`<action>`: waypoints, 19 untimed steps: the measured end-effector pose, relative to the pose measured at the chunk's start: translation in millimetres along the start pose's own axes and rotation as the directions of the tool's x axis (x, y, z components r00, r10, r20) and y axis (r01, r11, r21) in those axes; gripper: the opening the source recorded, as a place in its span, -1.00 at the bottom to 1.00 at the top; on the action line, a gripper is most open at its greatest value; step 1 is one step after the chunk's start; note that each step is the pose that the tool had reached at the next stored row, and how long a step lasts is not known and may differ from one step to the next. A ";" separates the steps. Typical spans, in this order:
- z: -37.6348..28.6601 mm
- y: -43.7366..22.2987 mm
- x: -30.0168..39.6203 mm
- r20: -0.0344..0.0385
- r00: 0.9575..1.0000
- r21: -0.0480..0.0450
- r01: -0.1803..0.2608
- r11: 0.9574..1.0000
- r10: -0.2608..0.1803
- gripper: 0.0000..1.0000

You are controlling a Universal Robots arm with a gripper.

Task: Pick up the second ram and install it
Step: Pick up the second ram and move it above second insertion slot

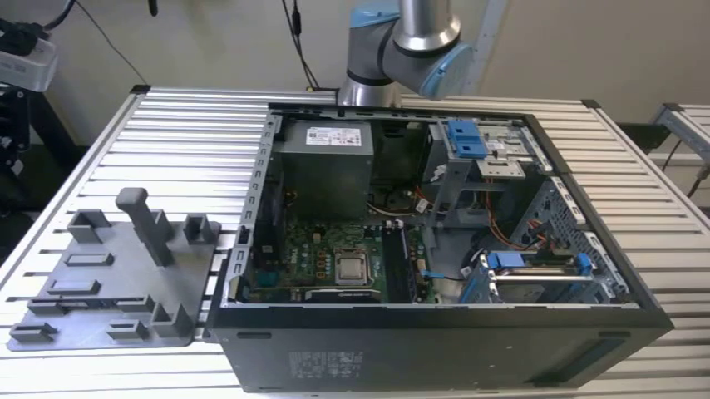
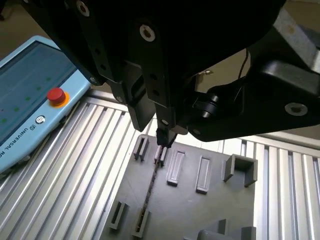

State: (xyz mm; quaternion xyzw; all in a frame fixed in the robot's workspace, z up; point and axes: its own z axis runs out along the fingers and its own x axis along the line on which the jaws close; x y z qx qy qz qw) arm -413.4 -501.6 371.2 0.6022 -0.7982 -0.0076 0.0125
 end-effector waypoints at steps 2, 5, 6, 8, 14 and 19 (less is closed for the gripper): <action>0.0 0.0 0.0 0.000 1.000 0.000 0.000 1.000 0.000 -0.40; 0.0 0.0 0.0 0.000 1.000 0.000 0.001 1.000 -0.001 -0.40; 0.0 0.0 0.0 0.000 1.000 0.000 0.001 1.000 -0.001 -0.40; 0.0 0.0 0.0 0.000 1.000 0.000 0.001 1.000 -0.001 -0.40; 0.0 0.0 0.0 0.000 1.000 0.000 0.001 1.000 -0.001 -0.36; 0.1 0.0 0.0 0.000 1.000 0.000 0.002 1.000 -0.002 -0.24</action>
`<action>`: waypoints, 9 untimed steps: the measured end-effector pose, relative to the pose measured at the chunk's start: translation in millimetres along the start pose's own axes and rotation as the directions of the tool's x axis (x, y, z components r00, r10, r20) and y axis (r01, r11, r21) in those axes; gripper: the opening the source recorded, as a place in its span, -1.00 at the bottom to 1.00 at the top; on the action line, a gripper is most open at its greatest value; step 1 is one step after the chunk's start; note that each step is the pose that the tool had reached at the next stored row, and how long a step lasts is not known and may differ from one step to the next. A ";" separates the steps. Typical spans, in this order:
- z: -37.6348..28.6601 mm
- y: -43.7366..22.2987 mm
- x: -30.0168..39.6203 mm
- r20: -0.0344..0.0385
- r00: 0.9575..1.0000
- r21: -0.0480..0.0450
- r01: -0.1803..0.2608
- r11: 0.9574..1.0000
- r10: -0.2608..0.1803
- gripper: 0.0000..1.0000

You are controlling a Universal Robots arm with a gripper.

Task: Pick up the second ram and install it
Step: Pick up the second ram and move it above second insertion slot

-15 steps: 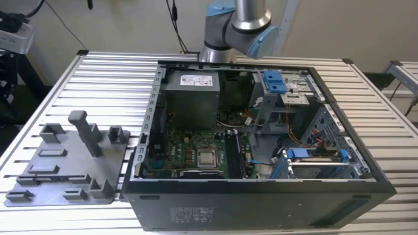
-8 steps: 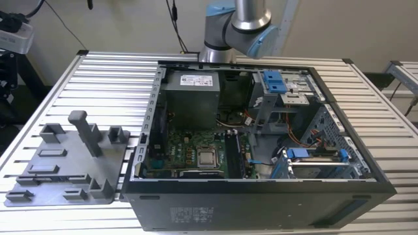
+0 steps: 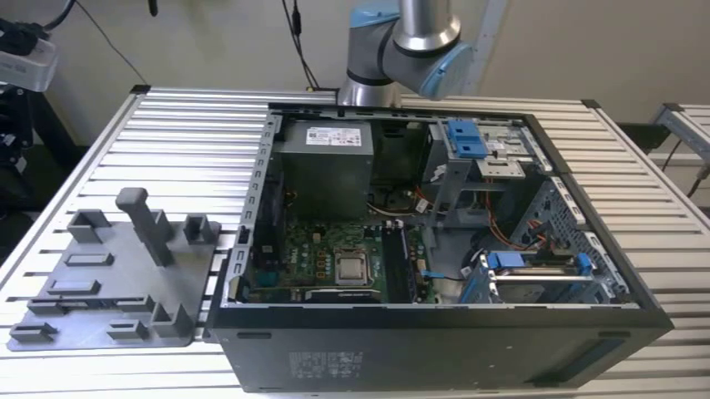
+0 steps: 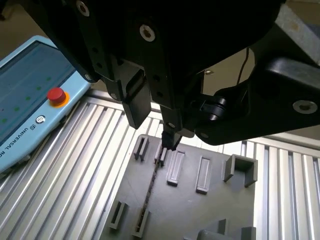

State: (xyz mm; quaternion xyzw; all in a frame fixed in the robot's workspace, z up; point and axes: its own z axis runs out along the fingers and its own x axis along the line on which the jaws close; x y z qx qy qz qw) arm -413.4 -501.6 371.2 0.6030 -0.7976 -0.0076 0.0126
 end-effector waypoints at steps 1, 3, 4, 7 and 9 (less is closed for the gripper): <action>0.3 -0.1 0.0 0.000 1.000 0.000 0.001 1.000 -0.001 -0.24; 1.9 -0.1 0.0 0.000 1.000 0.000 0.007 1.000 -0.007 -0.24; 3.1 -0.1 0.0 -0.001 1.000 0.000 0.011 1.000 -0.011 -0.24; 6.6 -0.2 -0.1 -0.001 1.000 0.000 0.021 1.000 -0.021 -0.24; 8.8 -0.2 -0.1 -0.001 1.000 0.000 0.026 1.000 -0.026 -0.24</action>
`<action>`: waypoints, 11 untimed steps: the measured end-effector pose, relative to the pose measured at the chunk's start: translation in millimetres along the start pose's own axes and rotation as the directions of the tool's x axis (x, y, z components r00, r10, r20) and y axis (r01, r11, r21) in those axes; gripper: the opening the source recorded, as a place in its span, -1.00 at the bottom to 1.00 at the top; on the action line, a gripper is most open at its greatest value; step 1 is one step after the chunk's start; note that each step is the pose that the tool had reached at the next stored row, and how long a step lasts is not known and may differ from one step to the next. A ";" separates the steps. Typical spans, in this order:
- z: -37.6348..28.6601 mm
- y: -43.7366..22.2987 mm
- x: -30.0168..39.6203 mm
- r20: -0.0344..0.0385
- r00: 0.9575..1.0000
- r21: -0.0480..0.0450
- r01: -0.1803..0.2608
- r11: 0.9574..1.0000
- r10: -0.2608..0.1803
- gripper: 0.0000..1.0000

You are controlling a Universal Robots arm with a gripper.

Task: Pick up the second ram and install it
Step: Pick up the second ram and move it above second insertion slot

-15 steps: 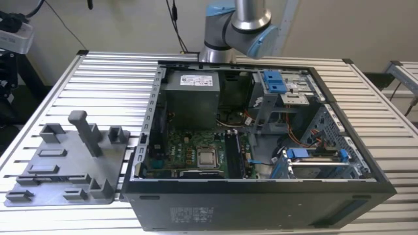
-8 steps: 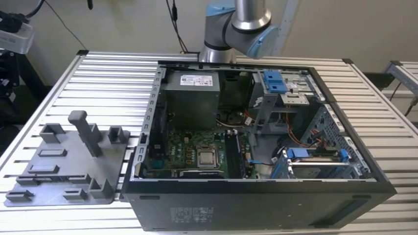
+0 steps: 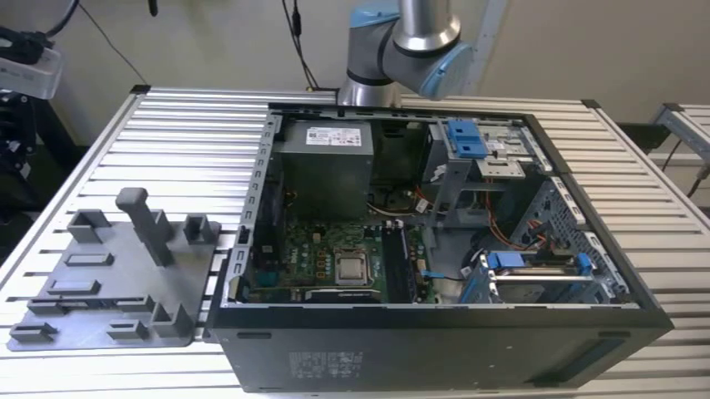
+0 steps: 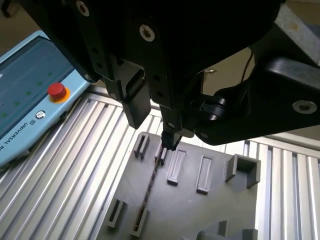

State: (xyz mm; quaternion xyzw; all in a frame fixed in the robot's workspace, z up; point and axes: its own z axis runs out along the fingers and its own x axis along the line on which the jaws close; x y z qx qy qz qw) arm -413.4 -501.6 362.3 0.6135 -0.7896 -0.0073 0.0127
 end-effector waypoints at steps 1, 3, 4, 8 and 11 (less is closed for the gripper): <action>1.0 0.0 0.0 0.000 1.000 0.000 0.002 1.000 -0.002 -0.24; 3.2 -0.1 0.0 0.000 1.000 0.000 0.007 1.000 -0.007 -0.24; 4.2 -0.1 0.0 0.000 1.000 0.000 0.009 1.000 -0.009 -0.24; 7.7 -0.2 -0.1 -0.001 1.000 0.000 0.017 1.000 -0.017 -0.24; 10.0 -0.3 -0.1 -0.001 1.000 0.000 0.022 1.000 -0.022 -0.24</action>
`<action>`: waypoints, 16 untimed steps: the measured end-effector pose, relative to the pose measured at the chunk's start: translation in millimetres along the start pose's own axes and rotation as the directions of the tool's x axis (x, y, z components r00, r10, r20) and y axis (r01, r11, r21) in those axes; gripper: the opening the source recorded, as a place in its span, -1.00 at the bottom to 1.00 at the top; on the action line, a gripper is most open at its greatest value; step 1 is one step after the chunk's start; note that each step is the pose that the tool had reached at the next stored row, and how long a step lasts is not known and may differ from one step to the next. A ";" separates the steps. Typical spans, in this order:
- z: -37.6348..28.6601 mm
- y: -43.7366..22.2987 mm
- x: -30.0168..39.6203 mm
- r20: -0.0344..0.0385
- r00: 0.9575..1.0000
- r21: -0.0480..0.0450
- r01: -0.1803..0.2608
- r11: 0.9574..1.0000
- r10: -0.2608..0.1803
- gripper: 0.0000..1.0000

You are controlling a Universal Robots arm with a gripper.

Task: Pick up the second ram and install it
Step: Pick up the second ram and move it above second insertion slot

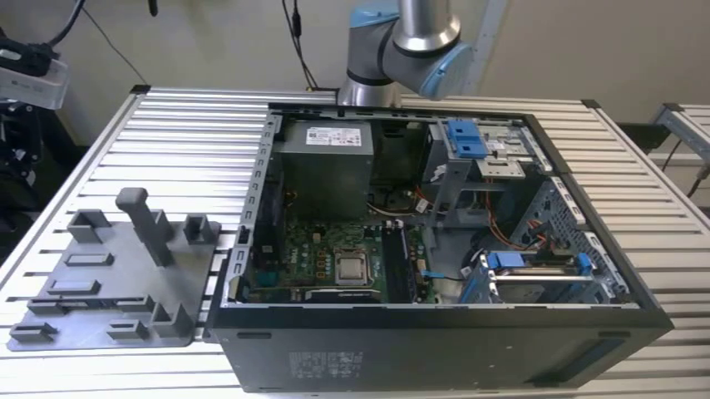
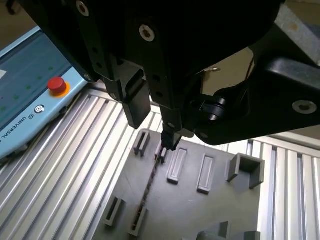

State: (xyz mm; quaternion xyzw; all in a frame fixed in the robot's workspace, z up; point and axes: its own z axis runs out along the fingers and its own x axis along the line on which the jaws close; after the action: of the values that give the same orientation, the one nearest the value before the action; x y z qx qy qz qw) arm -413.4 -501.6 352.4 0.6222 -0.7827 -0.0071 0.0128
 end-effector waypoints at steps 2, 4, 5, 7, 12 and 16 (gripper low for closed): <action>1.6 -0.1 0.0 0.000 1.000 0.000 0.003 1.000 -0.003 -0.24; 3.0 -0.1 0.0 0.000 1.000 0.000 0.007 1.000 -0.007 -0.24; 3.8 -0.1 0.0 0.000 1.000 0.000 0.009 1.000 -0.009 -0.24; 5.1 -0.1 -0.1 0.000 1.000 0.000 0.013 1.000 -0.013 -0.24; 8.3 -0.2 -0.1 -0.001 1.000 0.000 0.023 1.000 -0.023 -0.24; 10.7 -0.4 -0.2 -0.001 1.000 0.000 0.031 1.000 -0.031 -0.24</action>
State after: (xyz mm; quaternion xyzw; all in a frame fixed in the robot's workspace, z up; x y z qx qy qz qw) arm -413.3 -501.6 341.7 0.6343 -0.7730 -0.0069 0.0130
